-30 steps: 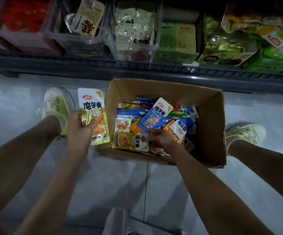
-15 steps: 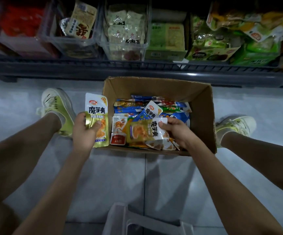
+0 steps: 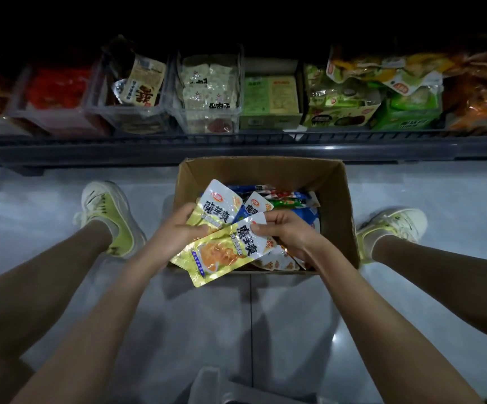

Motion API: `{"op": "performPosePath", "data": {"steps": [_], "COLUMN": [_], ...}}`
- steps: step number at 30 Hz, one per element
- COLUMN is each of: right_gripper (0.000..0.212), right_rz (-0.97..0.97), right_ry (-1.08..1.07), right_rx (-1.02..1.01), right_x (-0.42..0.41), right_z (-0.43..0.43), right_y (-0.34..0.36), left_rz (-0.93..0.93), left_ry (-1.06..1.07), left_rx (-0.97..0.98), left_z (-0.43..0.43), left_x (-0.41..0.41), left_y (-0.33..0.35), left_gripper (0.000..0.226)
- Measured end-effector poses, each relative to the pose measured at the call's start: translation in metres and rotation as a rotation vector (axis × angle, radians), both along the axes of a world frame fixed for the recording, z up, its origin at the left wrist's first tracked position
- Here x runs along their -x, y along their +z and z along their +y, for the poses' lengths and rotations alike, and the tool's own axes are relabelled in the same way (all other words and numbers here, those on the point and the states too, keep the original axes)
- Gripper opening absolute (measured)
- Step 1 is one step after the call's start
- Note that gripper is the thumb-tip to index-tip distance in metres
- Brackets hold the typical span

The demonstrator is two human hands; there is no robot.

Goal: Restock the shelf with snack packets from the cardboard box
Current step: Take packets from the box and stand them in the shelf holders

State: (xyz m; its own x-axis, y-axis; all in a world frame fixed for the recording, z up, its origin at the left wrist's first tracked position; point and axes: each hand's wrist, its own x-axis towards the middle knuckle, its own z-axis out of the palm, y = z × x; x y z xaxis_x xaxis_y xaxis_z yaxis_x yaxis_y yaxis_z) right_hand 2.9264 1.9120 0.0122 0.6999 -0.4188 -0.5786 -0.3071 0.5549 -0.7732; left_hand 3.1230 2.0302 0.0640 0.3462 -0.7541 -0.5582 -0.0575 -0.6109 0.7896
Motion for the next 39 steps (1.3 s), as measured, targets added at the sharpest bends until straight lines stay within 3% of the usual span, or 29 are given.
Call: {"op": "performPosePath", "data": {"steps": [2, 5, 8, 12, 15, 22, 25, 28, 33, 36, 39], "right_gripper": [0.077, 0.028, 0.007, 0.016, 0.022, 0.030, 0.019, 0.032, 0.004, 0.020, 0.018], "right_rz": [0.025, 0.044, 0.066, 0.277, 0.361, 0.371, 0.385, 0.378, 0.243, 0.167, 0.106], "right_ry": [-0.039, -0.154, -0.360, -0.519, -0.576, -0.715, -0.706, -0.743, -0.731, -0.749, -0.788], "right_rx": [0.044, 0.114, 0.059, 0.060, -0.013, -0.241, -0.252, -0.252, -0.252, -0.227, -0.150], "right_x": [-0.004, -0.009, -0.011, -0.008, -0.014, -0.037, -0.048, -0.050, -0.032, -0.011, 0.012], "right_z": [0.004, 0.006, 0.003, -0.008, -0.013, -0.010, -0.011, -0.011, -0.007, -0.010, -0.014], "right_y": [0.002, 0.002, -0.008, -0.047, -0.073, -0.113, -0.119, -0.115, -0.083, -0.048, -0.002], "left_rz": [0.049, -0.043, -0.085, -0.128, -0.179, -0.200, -0.177, -0.182, -0.201, -0.184, -0.162], "left_ry": [-0.035, -0.158, -0.056, 0.257, 0.359, 0.344, 0.346, 0.357, 0.378, 0.374, 0.348], "left_rx": [0.022, 0.007, 0.018, 0.039, 0.055, 0.063, 0.052, 0.040, 0.058, 0.111, 0.145], "left_z": [0.002, 0.003, 0.004, 0.005, 0.006, -0.004, -0.004, -0.004, -0.004, -0.004, -0.002], "left_x": [0.007, 0.021, 0.028, 0.013, -0.003, -0.019, -0.019, -0.018, -0.009, 0.003, 0.016], "left_y": [-0.001, -0.006, -0.019, -0.030, -0.039, -0.056, -0.059, -0.057, -0.037, -0.012, 0.014], "left_gripper": [0.010, 0.016, 0.028, 0.017, 0.011, 0.012, 0.012, 0.013, 0.016, 0.013, 0.012]}}
